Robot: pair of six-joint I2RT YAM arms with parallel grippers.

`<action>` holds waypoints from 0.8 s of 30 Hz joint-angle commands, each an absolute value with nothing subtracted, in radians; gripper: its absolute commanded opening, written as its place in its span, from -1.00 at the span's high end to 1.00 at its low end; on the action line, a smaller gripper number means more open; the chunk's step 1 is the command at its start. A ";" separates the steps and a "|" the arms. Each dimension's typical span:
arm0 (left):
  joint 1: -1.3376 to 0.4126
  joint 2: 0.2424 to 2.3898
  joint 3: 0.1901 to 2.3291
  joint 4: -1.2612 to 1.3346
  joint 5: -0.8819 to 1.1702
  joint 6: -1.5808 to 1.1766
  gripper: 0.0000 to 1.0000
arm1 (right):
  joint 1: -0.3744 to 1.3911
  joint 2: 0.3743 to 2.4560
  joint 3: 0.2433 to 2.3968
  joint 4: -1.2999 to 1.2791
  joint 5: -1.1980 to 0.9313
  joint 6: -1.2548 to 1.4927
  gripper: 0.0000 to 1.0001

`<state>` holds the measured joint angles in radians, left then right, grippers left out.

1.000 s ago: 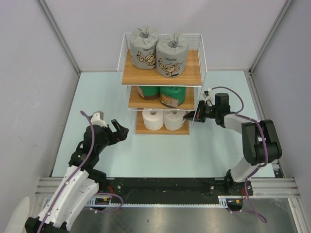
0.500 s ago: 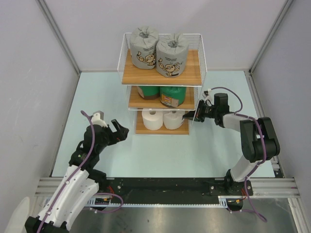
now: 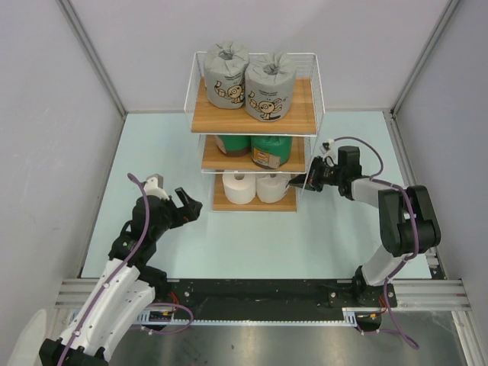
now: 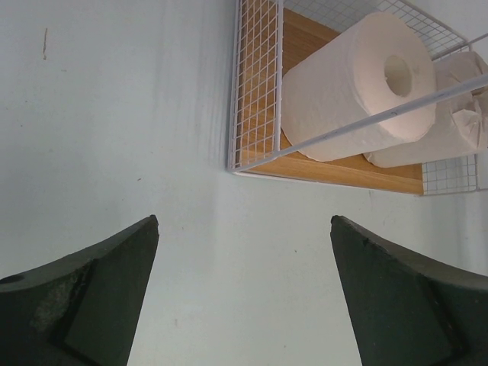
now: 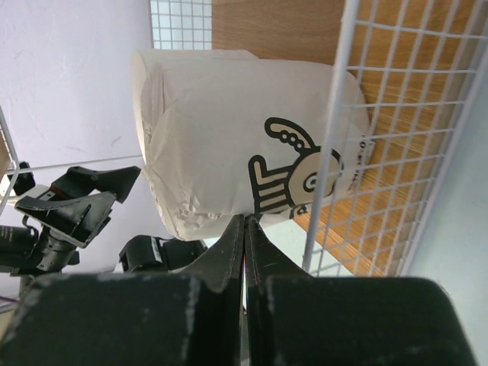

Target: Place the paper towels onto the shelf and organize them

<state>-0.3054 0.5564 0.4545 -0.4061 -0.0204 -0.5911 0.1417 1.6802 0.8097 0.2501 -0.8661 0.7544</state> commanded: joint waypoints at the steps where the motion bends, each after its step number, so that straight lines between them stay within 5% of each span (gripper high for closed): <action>1: -0.310 0.542 0.495 -0.423 -0.051 -0.583 -1.00 | 0.098 1.553 0.844 0.172 -0.812 0.700 1.00; 4: -0.310 0.522 0.532 -0.469 -0.100 -0.586 -0.90 | 0.055 1.481 0.844 0.091 -0.755 0.689 1.00; 7: -0.310 0.505 0.581 -0.503 -0.139 -0.586 -0.59 | 0.022 1.419 0.844 0.028 -0.660 0.681 1.00; 18: -0.310 0.555 0.793 -0.531 -0.167 -0.568 0.99 | -0.048 1.151 0.949 -0.124 -0.377 0.647 1.00; 24: -0.310 0.632 0.937 -0.472 -0.147 -0.523 1.00 | -0.052 1.169 1.118 -0.140 -0.403 0.657 1.00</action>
<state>-0.3058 0.5877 0.8268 -0.5312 -0.1543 -0.5663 -0.0483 1.1725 0.9894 -0.1223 -0.4152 0.6712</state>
